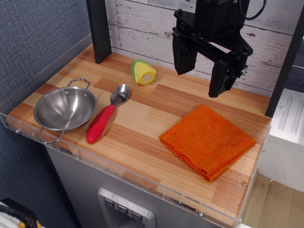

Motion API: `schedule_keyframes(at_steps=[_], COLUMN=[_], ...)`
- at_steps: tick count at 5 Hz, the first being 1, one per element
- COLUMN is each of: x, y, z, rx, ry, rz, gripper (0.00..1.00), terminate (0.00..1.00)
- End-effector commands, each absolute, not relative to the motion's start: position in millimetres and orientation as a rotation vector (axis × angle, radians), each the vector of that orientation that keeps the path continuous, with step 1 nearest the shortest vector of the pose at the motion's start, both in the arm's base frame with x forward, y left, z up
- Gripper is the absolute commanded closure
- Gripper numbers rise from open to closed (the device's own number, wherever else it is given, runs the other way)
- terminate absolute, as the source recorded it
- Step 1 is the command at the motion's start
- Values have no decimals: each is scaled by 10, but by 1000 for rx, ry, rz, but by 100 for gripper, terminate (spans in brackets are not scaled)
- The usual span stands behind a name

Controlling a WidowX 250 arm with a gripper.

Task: Move orange cloth closer to the right of the red spoon.

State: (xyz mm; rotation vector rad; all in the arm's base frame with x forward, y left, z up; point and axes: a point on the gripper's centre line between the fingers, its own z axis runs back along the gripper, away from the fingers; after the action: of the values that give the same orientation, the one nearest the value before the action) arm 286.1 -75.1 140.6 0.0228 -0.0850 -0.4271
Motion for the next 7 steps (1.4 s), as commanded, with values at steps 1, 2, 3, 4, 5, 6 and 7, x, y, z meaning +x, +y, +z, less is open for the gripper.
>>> schedule_keyframes(at_steps=[1, 2, 3, 4, 5, 6, 7], x=[2861, 2620, 2406, 2214, 2128, 2226, 2431], y=[-751, -773, -813, -811, -769, -761, -769], z=[1406, 1496, 1598, 1604, 1407, 1153, 894], rx=[23, 24, 48, 85, 95, 108, 125], ry=[-85, -62, -80, -86, -156, -208, -184], rz=[-427, -440, -451, -466, -516, -538, -537], gripper=[0, 0, 0, 0, 0, 0, 0], terminate=[0, 0, 0, 0, 0, 0, 0])
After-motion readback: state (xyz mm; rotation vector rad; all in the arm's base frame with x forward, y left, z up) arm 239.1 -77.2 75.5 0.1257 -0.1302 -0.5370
